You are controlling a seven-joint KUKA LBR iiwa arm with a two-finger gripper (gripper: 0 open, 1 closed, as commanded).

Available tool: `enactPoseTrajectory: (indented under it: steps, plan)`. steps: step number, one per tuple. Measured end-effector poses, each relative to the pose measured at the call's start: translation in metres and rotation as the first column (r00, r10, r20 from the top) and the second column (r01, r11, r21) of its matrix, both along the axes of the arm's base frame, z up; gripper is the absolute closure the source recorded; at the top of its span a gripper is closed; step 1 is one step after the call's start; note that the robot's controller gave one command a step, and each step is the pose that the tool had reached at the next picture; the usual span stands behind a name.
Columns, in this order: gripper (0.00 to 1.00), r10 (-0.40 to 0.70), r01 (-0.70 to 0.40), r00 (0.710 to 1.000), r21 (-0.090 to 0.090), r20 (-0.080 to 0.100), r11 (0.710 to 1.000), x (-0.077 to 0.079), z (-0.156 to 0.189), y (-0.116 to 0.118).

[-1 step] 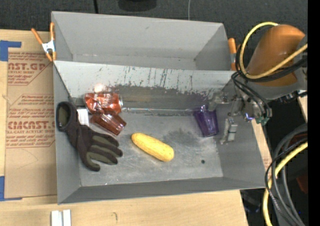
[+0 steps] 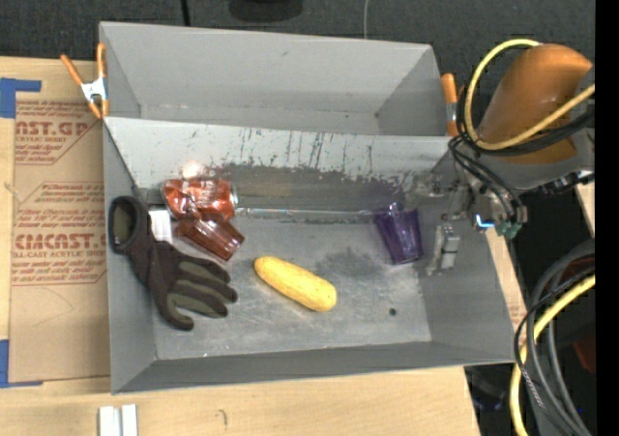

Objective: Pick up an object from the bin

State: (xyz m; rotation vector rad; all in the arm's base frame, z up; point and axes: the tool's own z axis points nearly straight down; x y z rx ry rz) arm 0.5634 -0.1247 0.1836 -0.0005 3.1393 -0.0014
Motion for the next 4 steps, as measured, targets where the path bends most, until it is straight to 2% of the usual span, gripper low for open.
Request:
enactPoseTrajectory:
  steps: [1,2,3,4]
  plan:
    - [0.00,-0.024,0.024,1.000,0.001,0.004,1.000,-0.014,-0.068,0.045]
    - [0.00,-0.179,0.179,0.984,0.002,-0.006,0.984,-0.015,-0.080,0.069]
    - [0.00,-0.082,0.082,0.997,0.000,-0.002,0.997,-0.029,-0.076,0.118]
    - [0.00,-0.187,0.187,0.982,0.002,-0.002,0.982,-0.027,-0.105,0.139]
